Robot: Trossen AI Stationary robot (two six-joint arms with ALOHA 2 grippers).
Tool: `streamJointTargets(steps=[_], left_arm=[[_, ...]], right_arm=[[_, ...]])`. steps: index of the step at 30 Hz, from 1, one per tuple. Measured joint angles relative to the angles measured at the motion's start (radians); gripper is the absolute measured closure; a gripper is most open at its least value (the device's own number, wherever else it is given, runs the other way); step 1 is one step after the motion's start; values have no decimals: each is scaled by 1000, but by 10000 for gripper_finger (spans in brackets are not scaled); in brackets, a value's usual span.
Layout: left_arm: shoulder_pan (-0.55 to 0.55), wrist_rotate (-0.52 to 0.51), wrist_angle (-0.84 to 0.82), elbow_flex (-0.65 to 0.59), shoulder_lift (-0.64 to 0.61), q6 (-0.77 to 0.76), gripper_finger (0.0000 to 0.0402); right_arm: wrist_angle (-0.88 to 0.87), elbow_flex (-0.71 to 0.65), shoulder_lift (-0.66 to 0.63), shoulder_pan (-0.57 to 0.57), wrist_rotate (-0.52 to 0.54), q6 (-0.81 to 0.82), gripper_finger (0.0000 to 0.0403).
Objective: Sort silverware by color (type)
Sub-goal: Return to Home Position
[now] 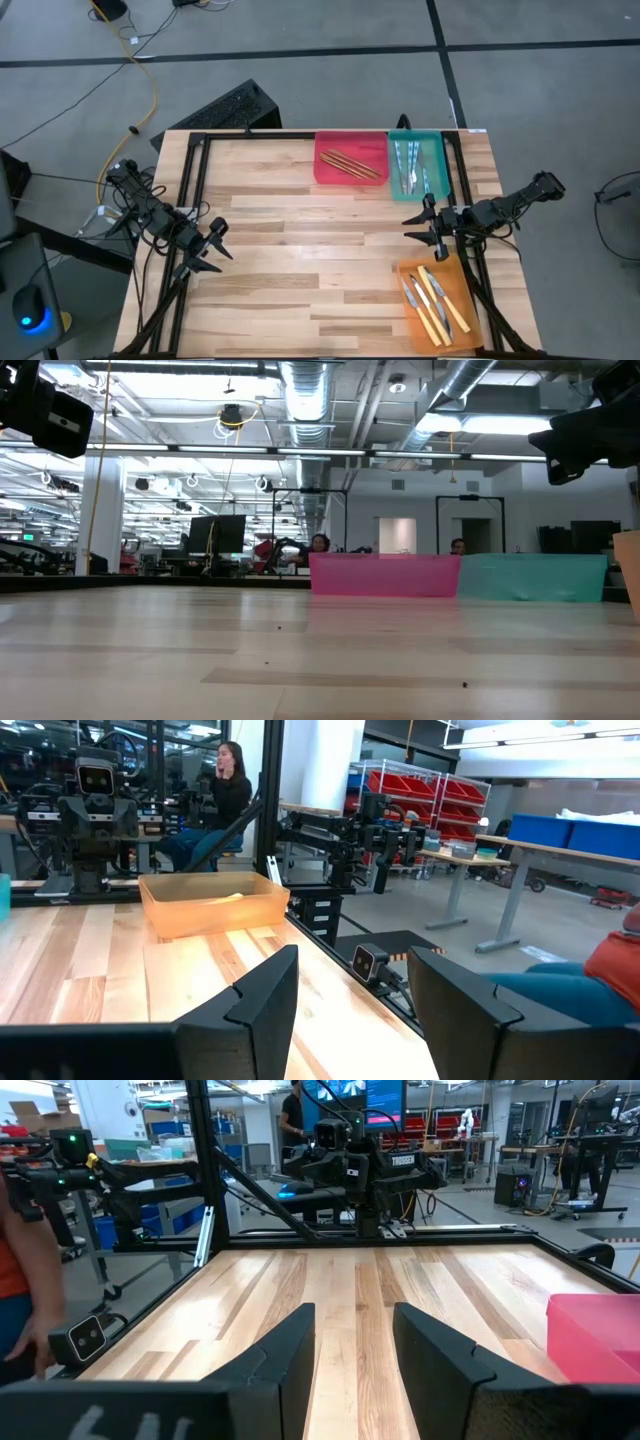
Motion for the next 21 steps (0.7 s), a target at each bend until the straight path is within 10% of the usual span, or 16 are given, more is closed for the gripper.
streamJointTargets(steps=[21], left_arm=[[0,-242,-19,10,0,7,229]], right_arm=[[0,0,0,0,0,0,243]])
